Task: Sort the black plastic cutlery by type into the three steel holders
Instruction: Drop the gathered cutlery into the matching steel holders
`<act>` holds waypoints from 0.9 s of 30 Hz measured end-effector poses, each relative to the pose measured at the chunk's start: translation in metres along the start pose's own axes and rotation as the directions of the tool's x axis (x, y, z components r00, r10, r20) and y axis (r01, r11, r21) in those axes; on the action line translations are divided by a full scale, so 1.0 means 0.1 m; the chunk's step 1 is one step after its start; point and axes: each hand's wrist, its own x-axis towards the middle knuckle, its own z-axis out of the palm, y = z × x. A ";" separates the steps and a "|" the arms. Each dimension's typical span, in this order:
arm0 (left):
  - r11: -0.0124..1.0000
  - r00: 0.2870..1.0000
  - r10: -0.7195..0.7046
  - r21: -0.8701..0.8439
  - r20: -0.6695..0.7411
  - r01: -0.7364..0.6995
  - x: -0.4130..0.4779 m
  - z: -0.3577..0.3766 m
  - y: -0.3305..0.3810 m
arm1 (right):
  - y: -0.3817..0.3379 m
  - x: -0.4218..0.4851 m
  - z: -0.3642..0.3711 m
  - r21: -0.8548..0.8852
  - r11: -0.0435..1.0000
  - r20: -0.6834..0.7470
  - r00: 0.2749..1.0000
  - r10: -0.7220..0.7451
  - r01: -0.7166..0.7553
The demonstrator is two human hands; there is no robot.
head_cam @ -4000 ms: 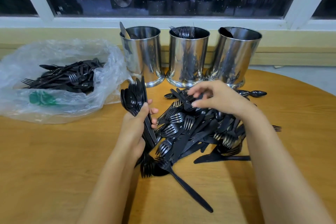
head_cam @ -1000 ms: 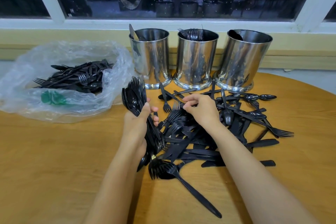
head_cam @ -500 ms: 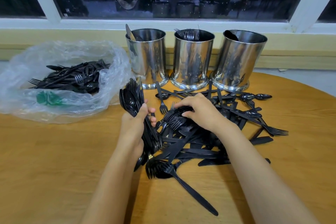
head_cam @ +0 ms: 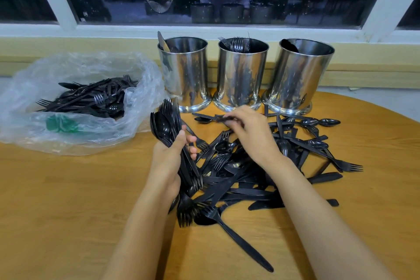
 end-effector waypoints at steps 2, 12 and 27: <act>0.999 0.999 -0.020 -0.027 0.025 0.020 0.00 0.00 0.01 | -0.09 0.05 -0.13 0.162 0.985 -0.127 0.989 0.073 -0.052; 0.988 0.980 -0.119 -0.076 0.161 0.133 -0.08 0.06 0.03 | -0.36 0.08 -0.30 0.641 0.653 0.390 0.904 0.175 -0.403; 0.991 0.895 -0.128 0.025 0.428 0.131 -0.21 0.20 -0.01 | -0.42 0.01 -0.06 0.624 0.722 0.115 0.949 0.295 -0.300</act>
